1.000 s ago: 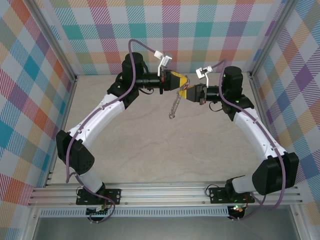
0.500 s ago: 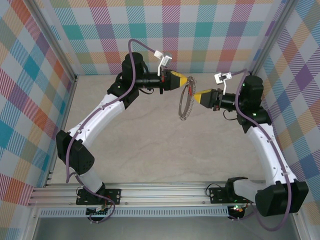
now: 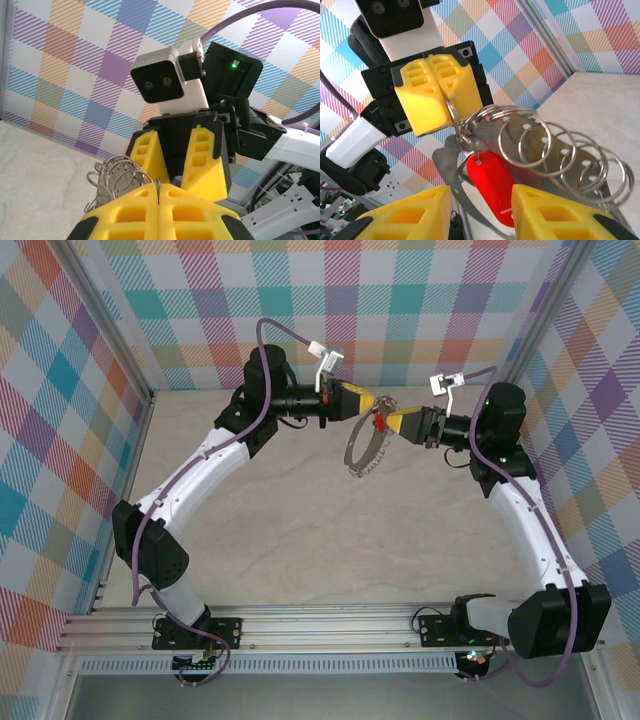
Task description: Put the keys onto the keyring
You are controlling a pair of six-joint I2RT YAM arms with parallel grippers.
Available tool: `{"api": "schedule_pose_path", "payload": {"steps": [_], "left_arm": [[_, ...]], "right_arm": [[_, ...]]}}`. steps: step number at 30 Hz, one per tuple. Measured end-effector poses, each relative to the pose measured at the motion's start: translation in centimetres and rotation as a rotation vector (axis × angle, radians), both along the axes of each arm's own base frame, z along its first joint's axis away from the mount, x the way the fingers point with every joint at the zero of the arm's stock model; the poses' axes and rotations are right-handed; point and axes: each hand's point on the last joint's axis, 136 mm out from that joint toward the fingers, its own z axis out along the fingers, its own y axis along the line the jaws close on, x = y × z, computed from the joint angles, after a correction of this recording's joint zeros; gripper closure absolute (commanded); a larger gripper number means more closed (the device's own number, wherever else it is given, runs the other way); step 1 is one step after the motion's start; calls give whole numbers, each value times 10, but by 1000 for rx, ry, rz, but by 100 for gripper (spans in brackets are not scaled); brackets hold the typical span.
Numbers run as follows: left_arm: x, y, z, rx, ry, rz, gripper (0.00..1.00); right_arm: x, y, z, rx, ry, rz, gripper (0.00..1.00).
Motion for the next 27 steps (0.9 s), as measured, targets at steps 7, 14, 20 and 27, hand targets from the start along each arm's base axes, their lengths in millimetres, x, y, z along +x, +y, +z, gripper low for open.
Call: {"api": "schedule_pose_path", "payload": {"steps": [7, 14, 20, 27], "left_arm": [[-1, 0, 0, -1, 8, -6, 100], [-2, 0, 3, -11, -3, -10, 100], [-2, 0, 3, -11, -3, -10, 100], [-1, 0, 3, -10, -2, -5, 100]], "right_arm": [[3, 4, 11, 21, -17, 19, 62], [9, 15, 15, 30, -24, 48, 63], [10, 23, 12, 37, -10, 72, 78], [5, 27, 17, 45, -35, 100, 99]]}}
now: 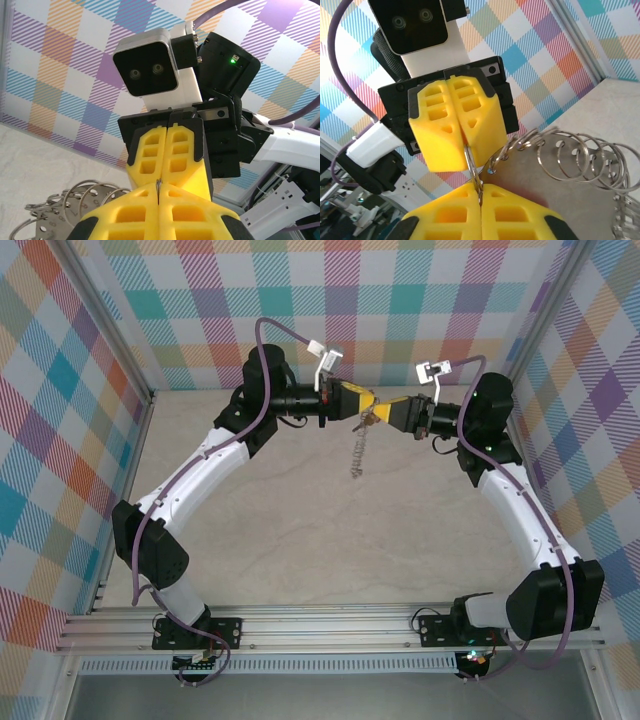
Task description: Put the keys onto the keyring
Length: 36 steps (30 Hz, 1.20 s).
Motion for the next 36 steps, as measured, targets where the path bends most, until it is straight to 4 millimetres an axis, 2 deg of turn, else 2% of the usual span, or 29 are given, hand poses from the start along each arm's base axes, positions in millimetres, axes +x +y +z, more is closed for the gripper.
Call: {"api": "schedule_pose_path", "payload": {"steps": [5, 7, 9, 16, 19, 21, 27, 31, 36], "left_arm": [[1, 0, -4, 5, 7, 6, 100], [2, 0, -6, 8, 15, 8, 100], [2, 0, -7, 9, 21, 11, 100], [0, 1, -5, 4, 30, 12, 100], [0, 1, -5, 2, 28, 12, 100], [0, 2, -3, -3, 20, 11, 100], [-3, 3, 3, -15, 2, 11, 100], [-4, 4, 5, -17, -1, 11, 100], [-5, 4, 7, -20, -5, 11, 100]], "right_arm": [[1, 0, -4, 0, 1, -1, 99], [1, 0, -6, 0, 9, 0, 93], [1, 1, -7, 2, 15, 1, 80], [-2, 11, -9, 4, 16, 22, 77], [-3, 14, -10, 3, 21, 32, 64], [-4, 15, -13, 1, 27, 36, 62], [-6, 16, -41, -17, 93, 32, 64], [-8, 14, -52, -27, 113, 18, 79], [-9, 14, -50, -26, 102, 14, 94]]}}
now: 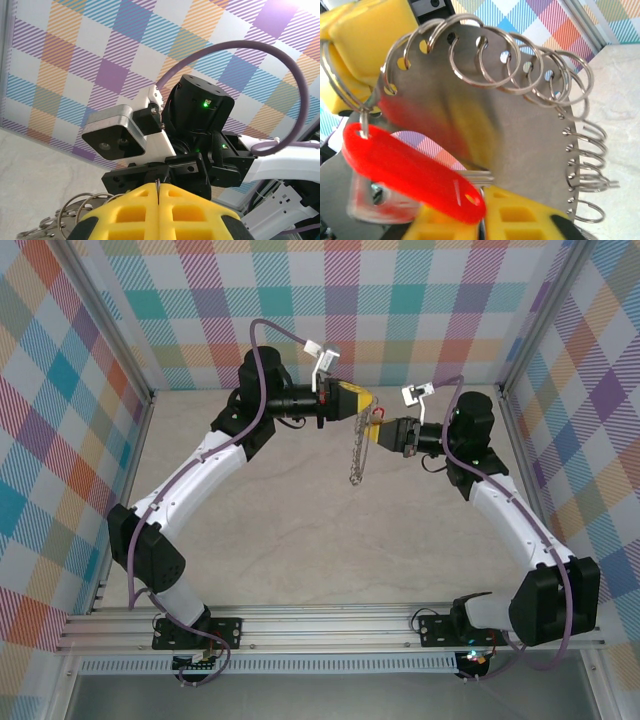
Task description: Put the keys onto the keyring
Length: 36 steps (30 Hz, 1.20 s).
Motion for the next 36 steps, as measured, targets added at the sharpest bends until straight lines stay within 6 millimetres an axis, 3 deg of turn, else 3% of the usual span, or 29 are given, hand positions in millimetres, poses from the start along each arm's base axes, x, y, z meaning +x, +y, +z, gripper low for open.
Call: {"api": "schedule_pose_path", "payload": {"steps": [2, 8, 9, 11, 19, 23, 26, 31, 36], "left_arm": [[0, 0, 0, -1, -1, 0, 100], [0, 0, 1, -2, -3, 1, 100], [0, 0, 1, -4, -6, 2, 100], [0, 0, 3, -8, -12, 2, 100], [0, 0, 3, -10, -15, 2, 100], [0, 0, 3, -10, -15, 0, 100], [-1, 0, 3, -10, -15, -1, 100], [-1, 0, 3, -10, -15, -1, 100], [-1, 0, 3, -10, -14, -1, 100]], "right_arm": [[0, 0, 1, 1, -1, 0, 100], [0, 0, 1, 1, -1, 0, 100], [-1, 0, 2, 1, -3, 0, 96], [-3, -1, 2, -1, -4, -1, 72], [-36, -13, 10, -35, -76, -45, 68], [-47, -22, 21, -45, -136, -85, 53], [-43, -24, 26, -56, -157, -112, 44], [-28, -23, 34, -62, -168, -128, 42], [-13, -20, 28, -69, -138, -133, 42]]}}
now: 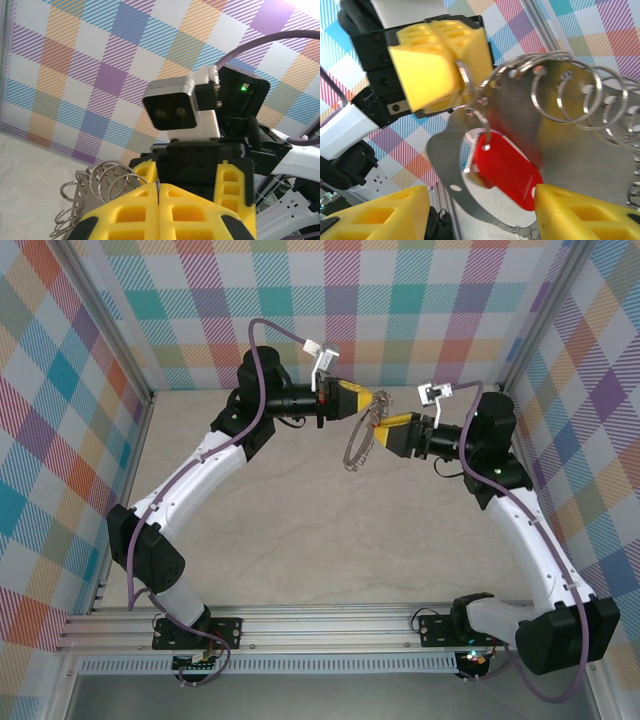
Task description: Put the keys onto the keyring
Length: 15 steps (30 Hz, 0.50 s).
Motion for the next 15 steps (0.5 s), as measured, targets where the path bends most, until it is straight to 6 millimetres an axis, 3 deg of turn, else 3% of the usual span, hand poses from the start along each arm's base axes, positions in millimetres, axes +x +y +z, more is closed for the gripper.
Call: {"api": "schedule_pose_path", "payload": {"steps": [11, 15], "left_arm": [[0, 0, 0, 0, 3, 0, 100], [0, 0, 0, -1, 7, 0, 100]], "right_arm": [[16, 1, 3, 8, -2, -29, 46], [19, 3, 2, 14, 4, -25, 61]]}}
